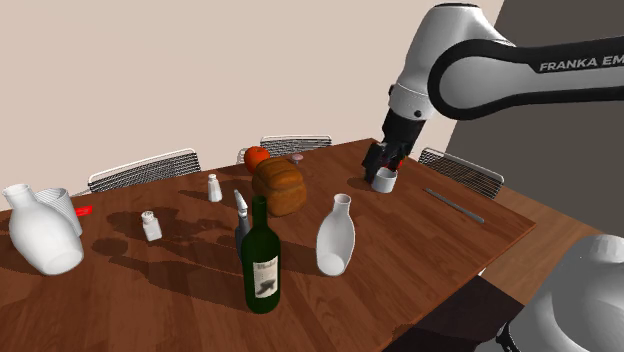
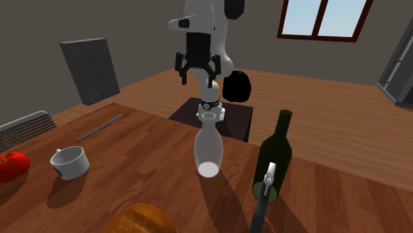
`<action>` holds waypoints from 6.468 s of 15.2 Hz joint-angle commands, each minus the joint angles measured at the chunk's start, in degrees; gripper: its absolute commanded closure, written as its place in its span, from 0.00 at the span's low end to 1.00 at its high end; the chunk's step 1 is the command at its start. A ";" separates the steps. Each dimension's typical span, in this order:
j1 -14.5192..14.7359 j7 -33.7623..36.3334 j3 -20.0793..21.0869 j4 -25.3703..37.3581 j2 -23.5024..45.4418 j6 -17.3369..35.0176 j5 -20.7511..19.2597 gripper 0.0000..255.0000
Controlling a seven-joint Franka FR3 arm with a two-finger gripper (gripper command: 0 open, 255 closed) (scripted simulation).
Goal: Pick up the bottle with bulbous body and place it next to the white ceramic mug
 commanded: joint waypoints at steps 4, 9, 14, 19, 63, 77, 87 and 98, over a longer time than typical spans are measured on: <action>0.12 6.54 5.20 -0.32 7.62 7.70 0.22 0.00; -0.20 10.45 8.12 -0.35 13.27 13.08 -0.70 0.00; -0.53 10.94 8.66 -2.25 15.66 17.31 -1.27 0.00; -0.57 11.01 8.72 -2.45 15.96 17.80 -1.35 0.00; -0.74 9.34 6.19 17.52 11.04 -6.97 -1.09 1.00; -1.25 9.40 5.82 30.14 13.04 -17.64 -1.83 1.00; -1.64 9.75 5.96 40.93 16.07 -25.48 -2.62 1.00; -3.60 4.06 1.98 46.91 17.16 -30.46 -3.22 1.00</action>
